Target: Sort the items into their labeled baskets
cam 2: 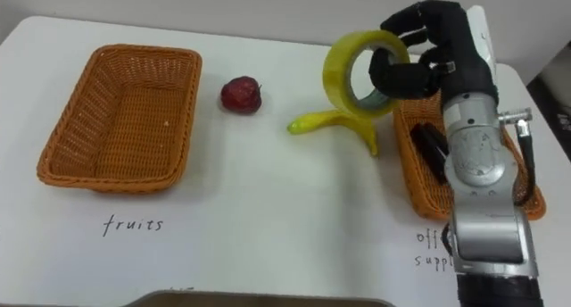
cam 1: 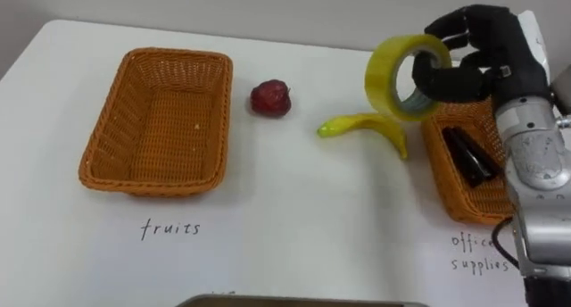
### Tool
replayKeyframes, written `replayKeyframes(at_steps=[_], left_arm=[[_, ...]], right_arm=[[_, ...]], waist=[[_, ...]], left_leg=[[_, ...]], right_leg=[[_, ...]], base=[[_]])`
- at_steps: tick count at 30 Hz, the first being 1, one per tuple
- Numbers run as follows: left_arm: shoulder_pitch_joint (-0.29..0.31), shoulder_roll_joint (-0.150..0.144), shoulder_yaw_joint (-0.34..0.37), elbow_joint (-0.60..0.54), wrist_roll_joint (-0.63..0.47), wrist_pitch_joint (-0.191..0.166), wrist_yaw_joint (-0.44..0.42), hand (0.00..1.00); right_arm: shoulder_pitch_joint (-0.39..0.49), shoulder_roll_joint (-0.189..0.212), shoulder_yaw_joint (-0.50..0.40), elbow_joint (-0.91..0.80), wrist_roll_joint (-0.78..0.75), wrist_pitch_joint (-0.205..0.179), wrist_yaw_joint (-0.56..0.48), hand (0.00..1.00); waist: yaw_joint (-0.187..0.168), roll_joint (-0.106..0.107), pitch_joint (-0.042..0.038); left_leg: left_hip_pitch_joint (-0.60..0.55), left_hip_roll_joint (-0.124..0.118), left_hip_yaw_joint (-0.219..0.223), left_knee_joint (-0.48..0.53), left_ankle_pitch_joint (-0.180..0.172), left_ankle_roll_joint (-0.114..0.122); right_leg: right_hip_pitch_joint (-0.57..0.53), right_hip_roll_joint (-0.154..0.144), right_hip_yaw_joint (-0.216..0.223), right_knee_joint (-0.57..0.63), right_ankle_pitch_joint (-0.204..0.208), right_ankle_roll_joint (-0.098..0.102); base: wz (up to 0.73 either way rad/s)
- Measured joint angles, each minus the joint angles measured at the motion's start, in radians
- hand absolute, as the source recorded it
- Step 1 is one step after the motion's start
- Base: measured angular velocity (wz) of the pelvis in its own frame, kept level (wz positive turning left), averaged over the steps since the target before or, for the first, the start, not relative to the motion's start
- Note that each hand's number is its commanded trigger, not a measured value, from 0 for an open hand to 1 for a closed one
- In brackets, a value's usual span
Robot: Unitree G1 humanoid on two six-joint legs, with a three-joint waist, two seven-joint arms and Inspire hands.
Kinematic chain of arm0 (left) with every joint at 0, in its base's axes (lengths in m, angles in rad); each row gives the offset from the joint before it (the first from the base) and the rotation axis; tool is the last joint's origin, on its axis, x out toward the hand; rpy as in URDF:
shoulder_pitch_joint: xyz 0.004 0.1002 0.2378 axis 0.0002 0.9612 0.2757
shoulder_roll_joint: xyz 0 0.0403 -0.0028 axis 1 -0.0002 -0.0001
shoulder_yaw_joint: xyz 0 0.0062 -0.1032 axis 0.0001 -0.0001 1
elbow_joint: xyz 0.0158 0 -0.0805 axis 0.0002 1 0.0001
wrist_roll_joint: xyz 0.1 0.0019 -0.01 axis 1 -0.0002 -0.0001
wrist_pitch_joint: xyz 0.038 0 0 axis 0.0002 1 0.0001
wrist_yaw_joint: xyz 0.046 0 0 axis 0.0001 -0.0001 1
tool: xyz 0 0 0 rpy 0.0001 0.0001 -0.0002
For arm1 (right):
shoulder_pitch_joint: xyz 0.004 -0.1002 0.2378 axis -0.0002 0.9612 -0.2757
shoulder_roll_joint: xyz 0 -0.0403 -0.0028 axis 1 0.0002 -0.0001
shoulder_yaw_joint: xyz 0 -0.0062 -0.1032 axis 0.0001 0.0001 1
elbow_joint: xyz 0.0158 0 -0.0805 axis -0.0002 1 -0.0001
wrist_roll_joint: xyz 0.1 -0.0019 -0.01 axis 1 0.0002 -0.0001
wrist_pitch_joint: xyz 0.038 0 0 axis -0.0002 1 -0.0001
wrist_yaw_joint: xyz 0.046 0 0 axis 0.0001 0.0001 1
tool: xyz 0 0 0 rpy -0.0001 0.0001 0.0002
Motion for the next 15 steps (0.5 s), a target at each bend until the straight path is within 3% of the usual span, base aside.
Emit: replayKeyframes(at_steps=[6, 15], left_arm=[[0.002, 0.000, 0.000, -0.001, 0.000, 0.000, 0.001, 0.00], [0.020, 0.001, -0.005, -0.008, 0.000, 0.000, 0.001, 0.00]], right_arm=[[0.020, -0.011, -0.028, 0.058, 0.067, 0.000, -0.009, 1.00], [0.020, -0.066, -0.028, 0.070, 0.070, 0.000, -0.024, 1.00]], waist=[[-0.012, 0.000, -0.0002], [-0.031, -0.005, -0.0032]], left_leg=[[0.000, 0.011, 0.018, -0.002, 0.000, 0.000], [0.009, 0.014, 0.025, -0.011, 0.004, -0.005]], right_leg=[[-0.008, 0.002, -0.001, 0.003, 0.000, -0.001], [-0.015, 0.009, -0.003, 0.018, 0.002, -0.003]], base=[[-0.08], [-0.03]])
